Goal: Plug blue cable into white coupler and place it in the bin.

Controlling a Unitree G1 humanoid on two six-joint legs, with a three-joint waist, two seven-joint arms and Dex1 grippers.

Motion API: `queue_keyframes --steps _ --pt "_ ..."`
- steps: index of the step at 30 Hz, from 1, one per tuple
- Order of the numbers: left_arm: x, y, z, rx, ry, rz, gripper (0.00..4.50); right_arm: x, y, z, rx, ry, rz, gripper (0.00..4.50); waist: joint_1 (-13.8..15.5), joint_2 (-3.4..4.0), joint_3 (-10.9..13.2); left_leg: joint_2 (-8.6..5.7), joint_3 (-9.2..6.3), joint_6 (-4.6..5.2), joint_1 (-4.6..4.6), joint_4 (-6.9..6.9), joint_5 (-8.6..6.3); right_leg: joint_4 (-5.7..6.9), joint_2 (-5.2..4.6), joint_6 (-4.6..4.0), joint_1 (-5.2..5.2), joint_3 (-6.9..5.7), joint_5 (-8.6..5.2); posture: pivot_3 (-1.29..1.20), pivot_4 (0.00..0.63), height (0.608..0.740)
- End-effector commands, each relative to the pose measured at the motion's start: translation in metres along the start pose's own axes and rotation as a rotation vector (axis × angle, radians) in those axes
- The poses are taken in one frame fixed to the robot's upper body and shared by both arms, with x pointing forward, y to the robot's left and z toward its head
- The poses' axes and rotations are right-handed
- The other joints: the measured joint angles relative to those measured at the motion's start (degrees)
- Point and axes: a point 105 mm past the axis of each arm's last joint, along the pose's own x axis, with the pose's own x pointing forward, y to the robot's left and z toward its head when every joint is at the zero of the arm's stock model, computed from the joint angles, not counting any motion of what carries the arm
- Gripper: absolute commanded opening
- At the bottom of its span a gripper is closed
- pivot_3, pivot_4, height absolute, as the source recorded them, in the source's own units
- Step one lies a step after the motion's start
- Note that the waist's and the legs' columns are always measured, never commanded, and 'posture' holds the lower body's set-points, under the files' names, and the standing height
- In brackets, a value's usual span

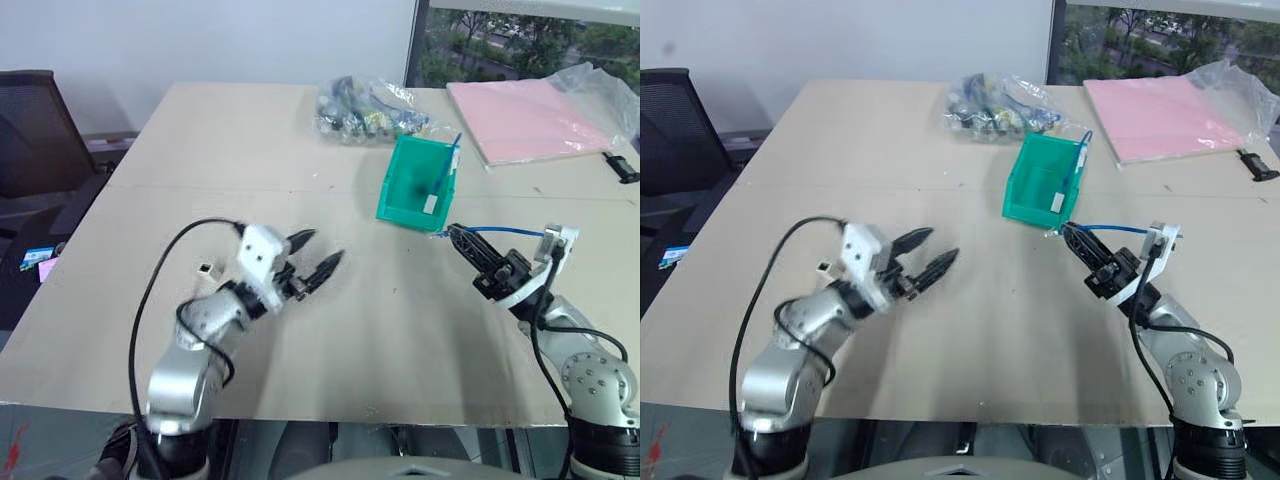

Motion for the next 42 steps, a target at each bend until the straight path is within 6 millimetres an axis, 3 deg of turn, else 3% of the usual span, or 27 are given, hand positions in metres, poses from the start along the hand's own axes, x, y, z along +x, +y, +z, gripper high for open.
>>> queue_keyframes --steps 1,5,9,12,17,25,27,28,29,34,38,42 --pt "-0.033 0.028 0.010 0.149 -0.034 0.297 3.32 0.007 0.006 0.004 -0.012 -0.007 0.052 0.00 -0.05 0.00 -0.02 0.00 -0.01 0.00 0.00 0.00 0.00 0.00 0.00 0.00 0.00 -0.02 0.00 0.00 0.150 0.739" --pt "-0.071 0.048 -0.015 0.181 0.057 0.432 3.32 0.013 0.005 -0.002 -0.002 0.027 0.077 0.00 0.01 0.00 -0.02 0.00 -0.02 0.01 0.04 -0.02 -0.01 0.01 0.00 -0.01 0.01 -0.05 0.00 0.00 0.150 0.739" --pt "-0.105 0.072 -0.041 0.177 0.161 0.488 4.45 0.016 0.005 -0.005 0.004 0.036 0.090 0.00 0.09 -0.01 -0.03 -0.01 -0.02 0.01 0.02 -0.02 -0.01 0.00 -0.05 -0.01 0.02 -0.11 0.00 0.00 0.150 0.739" --pt "-0.113 0.078 -0.053 0.152 0.201 0.453 4.45 0.017 0.006 -0.006 0.005 0.038 0.092 0.00 0.00 0.00 -0.02 -0.01 -0.02 0.01 0.02 -0.04 -0.01 -0.02 -0.02 -0.02 0.01 -0.11 -0.01 0.00 0.150 0.739" --pt "-0.099 0.086 -0.077 0.079 0.255 0.341 4.45 0.016 0.007 -0.009 0.009 0.028 0.079 0.00 0.13 0.00 -0.05 -0.02 -0.05 0.01 0.02 -0.03 -0.01 -0.01 -0.03 -0.02 0.02 -0.19 -0.01 0.00 0.150 0.739" --pt "-0.068 0.106 -0.098 0.053 0.264 0.268 4.45 0.017 0.009 -0.009 0.000 0.012 0.066 0.00 -0.01 0.26 -0.25 -0.04 -0.05 0.00 0.12 -0.03 0.00 0.07 -0.01 -0.01 0.04 -0.20 0.00 0.00 0.150 0.739" --pt "-0.065 0.107 -0.101 0.041 0.264 0.256 3.59 0.016 0.009 -0.008 -0.004 0.010 0.064 0.00 0.17 0.63 -0.47 -0.04 -0.04 0.00 0.12 -0.04 0.00 0.06 -0.03 -0.01 0.05 -0.18 0.00 0.00 0.150 0.739" --pt "-0.064 0.107 -0.102 0.043 0.265 0.247 3.41 0.016 0.008 -0.008 -0.008 0.009 0.059 0.00 0.25 0.75 -0.54 -0.04 -0.07 0.01 0.14 -0.04 0.00 0.07 -0.04 -0.01 0.05 -0.20 0.00 0.00 0.150 0.739" --pt "-0.064 0.106 -0.103 0.042 0.265 0.239 2.75 0.015 0.008 -0.008 -0.012 0.008 0.054 0.00 0.29 0.86 -0.61 -0.04 -0.09 0.01 0.18 -0.04 0.00 0.07 -0.05 -0.01 0.07 -0.22 0.00 0.00 0.150 0.739" --pt "-0.058 0.098 -0.107 0.057 0.268 0.198 0.54 0.012 0.007 -0.007 -0.021 0.007 0.043 0.00 0.19 1.02 -0.71 -0.04 -0.14 0.01 0.62 -0.06 -0.01 0.01 -0.05 -0.02 0.59 -0.24 0.00 0.00 0.150 0.739" --pt "-0.029 0.077 -0.107 0.115 0.255 0.049 0.57 0.011 0.009 -0.008 -0.048 0.029 0.053 0.00 1.19 1.12 -0.75 -0.15 -0.18 0.01 0.96 -0.16 -0.01 -0.05 -0.16 -0.03 0.91 -0.32 -0.01 0.00 0.150 0.739" --pt "0.030 0.005 -0.079 0.155 0.127 -0.395 0.57 0.017 0.024 -0.015 -0.203 0.161 0.164 0.00 2.14 1.09 -0.72 -0.35 -0.21 0.03 0.90 -0.02 0.01 -0.05 -0.06 -0.03 0.96 -0.43 -0.01 0.00 0.150 0.739"
